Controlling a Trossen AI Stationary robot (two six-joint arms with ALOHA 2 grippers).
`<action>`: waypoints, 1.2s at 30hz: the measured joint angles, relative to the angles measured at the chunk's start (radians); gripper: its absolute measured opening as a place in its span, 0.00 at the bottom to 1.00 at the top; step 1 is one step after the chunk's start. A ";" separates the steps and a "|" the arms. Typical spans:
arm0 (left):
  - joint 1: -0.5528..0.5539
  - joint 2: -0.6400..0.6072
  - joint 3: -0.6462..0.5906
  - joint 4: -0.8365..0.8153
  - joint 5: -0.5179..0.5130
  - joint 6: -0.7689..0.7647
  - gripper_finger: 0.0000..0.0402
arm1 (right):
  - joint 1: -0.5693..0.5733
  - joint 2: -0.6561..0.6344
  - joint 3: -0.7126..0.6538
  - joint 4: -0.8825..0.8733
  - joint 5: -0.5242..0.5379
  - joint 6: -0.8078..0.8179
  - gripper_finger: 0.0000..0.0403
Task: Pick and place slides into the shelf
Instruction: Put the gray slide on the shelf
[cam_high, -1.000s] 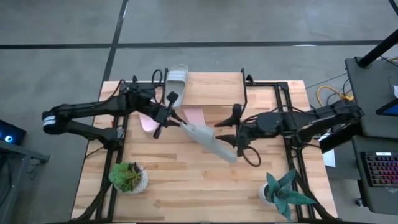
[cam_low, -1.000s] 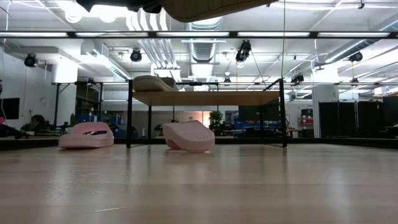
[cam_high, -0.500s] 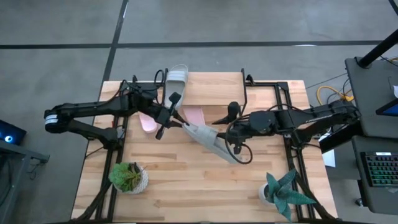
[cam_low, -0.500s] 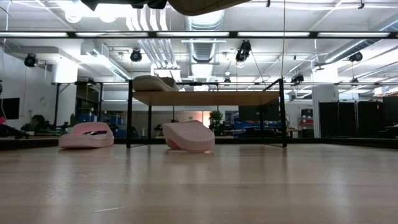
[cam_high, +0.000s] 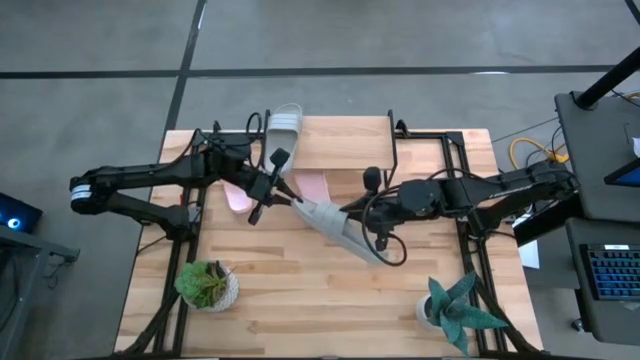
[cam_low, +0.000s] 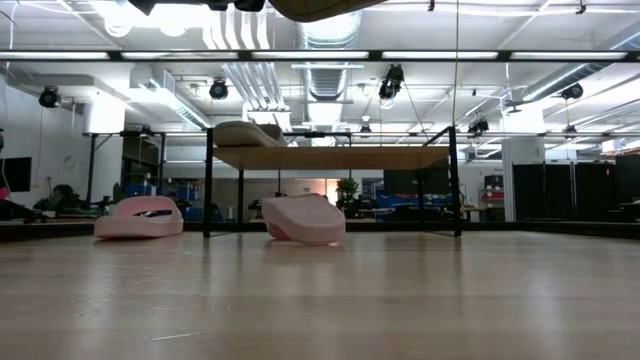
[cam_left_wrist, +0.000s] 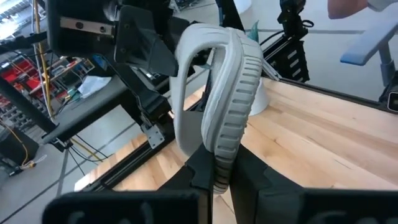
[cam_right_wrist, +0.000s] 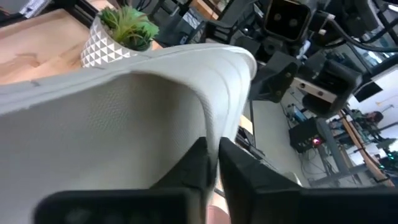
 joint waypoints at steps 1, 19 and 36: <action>0.000 0.000 0.000 0.000 0.000 -0.001 0.02 | 0.000 0.000 0.000 0.000 0.007 0.003 0.04; 0.000 -0.182 0.000 -0.124 -0.479 -0.274 0.47 | 0.000 -0.002 0.008 0.000 0.319 0.033 0.03; 0.000 -0.456 -0.029 -0.152 -0.531 -0.456 0.49 | -0.104 0.102 0.037 0.154 0.595 0.134 0.03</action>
